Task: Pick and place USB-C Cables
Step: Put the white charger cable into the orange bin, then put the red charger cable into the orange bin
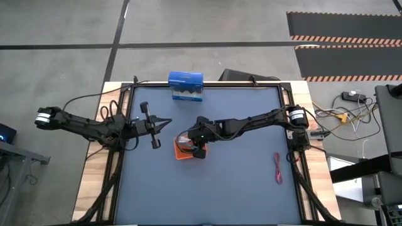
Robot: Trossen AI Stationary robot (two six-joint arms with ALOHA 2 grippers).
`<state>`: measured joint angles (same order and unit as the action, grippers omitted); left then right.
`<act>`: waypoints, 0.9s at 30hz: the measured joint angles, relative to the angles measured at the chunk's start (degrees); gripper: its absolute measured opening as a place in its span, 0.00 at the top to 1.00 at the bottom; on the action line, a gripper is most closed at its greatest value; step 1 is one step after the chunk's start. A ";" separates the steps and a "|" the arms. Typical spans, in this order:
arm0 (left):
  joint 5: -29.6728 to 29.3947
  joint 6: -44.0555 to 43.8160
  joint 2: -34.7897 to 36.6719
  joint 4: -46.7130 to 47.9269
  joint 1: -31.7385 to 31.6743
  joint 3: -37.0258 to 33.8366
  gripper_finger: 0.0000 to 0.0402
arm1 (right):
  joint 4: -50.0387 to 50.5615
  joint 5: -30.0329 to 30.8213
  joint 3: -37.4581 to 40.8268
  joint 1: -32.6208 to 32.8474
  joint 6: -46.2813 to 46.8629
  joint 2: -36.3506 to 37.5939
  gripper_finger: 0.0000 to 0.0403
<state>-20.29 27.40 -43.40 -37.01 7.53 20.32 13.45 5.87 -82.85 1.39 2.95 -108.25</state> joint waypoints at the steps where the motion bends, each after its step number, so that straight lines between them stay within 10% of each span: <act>1: 0.00 0.00 0.02 -0.01 0.00 0.00 1.00 | 0.00 0.20 0.01 -0.02 0.04 0.00 0.79; 17: 0.00 -2.99 -2.78 2.70 -0.02 0.60 1.00 | 8.47 0.30 -1.43 2.03 0.05 3.63 0.70; 27: 0.04 -11.53 -12.33 33.79 -0.33 11.53 1.00 | 17.00 6.25 0.24 7.54 1.95 9.46 0.83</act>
<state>-20.25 15.87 -55.72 -3.22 7.20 31.85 30.46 12.12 -82.61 8.93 4.91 -98.78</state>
